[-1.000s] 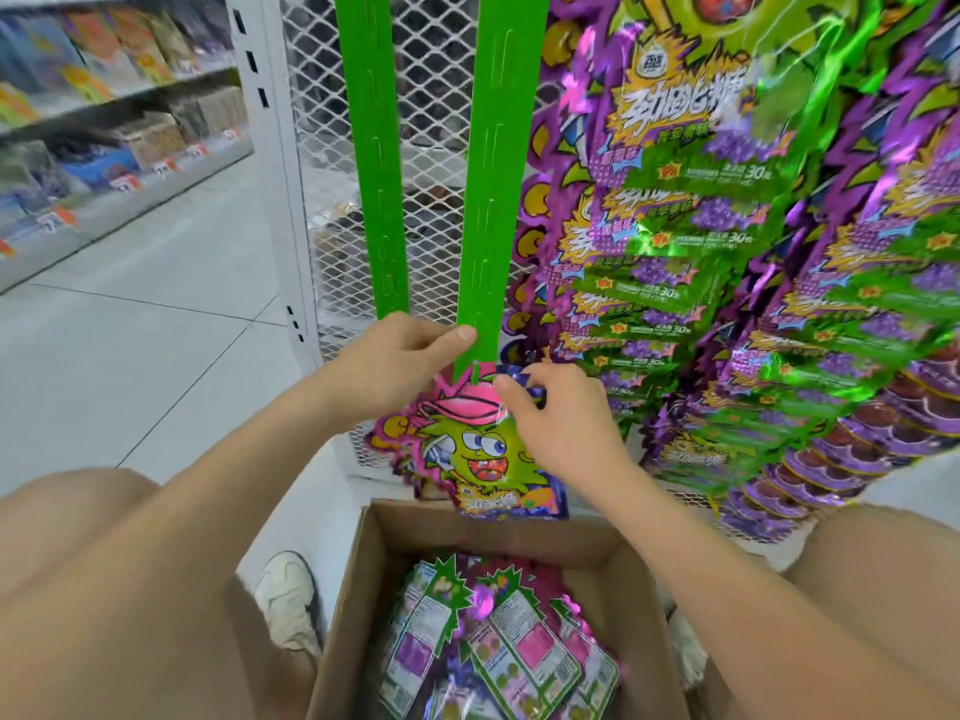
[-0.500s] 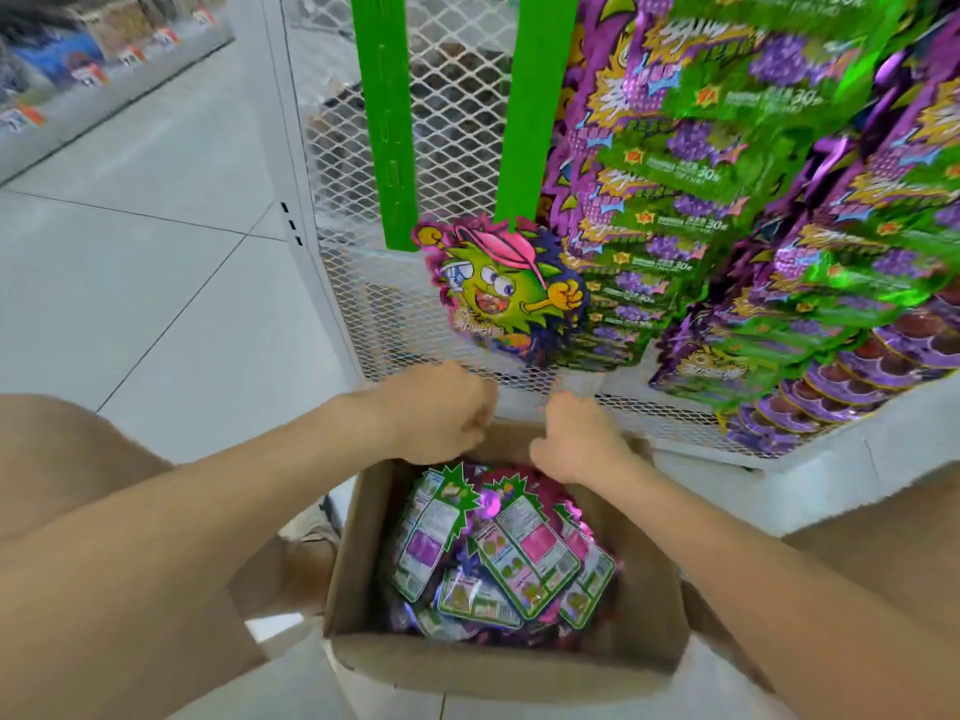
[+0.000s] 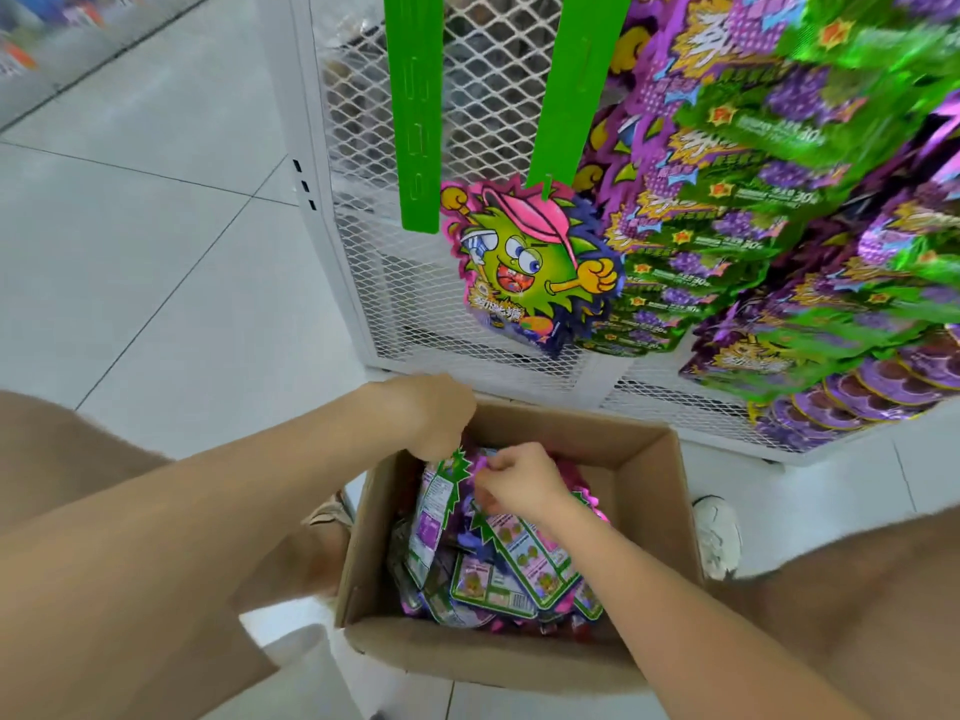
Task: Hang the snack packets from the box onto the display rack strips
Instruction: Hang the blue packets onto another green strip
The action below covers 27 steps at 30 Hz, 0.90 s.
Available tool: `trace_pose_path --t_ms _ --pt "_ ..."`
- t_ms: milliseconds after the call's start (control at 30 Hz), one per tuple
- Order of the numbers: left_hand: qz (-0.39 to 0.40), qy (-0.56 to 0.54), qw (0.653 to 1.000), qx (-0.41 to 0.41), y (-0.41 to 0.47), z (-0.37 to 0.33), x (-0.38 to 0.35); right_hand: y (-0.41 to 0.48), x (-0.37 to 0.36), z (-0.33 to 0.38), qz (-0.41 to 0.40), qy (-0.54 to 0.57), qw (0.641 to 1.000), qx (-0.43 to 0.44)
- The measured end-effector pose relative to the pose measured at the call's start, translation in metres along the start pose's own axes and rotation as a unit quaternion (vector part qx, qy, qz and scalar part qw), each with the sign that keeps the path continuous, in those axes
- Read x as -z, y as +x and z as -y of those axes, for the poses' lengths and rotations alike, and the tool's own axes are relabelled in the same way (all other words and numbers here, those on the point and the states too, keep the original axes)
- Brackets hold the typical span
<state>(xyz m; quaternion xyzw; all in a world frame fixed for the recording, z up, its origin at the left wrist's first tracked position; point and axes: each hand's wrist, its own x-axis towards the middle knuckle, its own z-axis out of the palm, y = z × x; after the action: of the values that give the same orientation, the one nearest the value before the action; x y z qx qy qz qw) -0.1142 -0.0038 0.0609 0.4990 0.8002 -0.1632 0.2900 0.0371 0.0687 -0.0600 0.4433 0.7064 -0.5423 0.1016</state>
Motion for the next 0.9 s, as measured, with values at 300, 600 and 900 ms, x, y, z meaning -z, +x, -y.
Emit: trace_pose_path --t_ms 300,600,900 --pt "0.071 -0.447 0.889 0.066 -0.017 -0.006 0.018 -0.077 0.053 0.067 0.013 -0.021 0.982 0.185" --pt "-0.03 -0.368 0.927 -0.068 -0.042 -0.004 0.032 -0.12 0.14 0.072 -0.171 -0.119 0.948 0.239" --pt "-0.206 -0.416 0.856 -0.226 -0.079 -0.022 0.086 -0.146 0.154 0.102 -0.159 -0.109 0.935 0.299"
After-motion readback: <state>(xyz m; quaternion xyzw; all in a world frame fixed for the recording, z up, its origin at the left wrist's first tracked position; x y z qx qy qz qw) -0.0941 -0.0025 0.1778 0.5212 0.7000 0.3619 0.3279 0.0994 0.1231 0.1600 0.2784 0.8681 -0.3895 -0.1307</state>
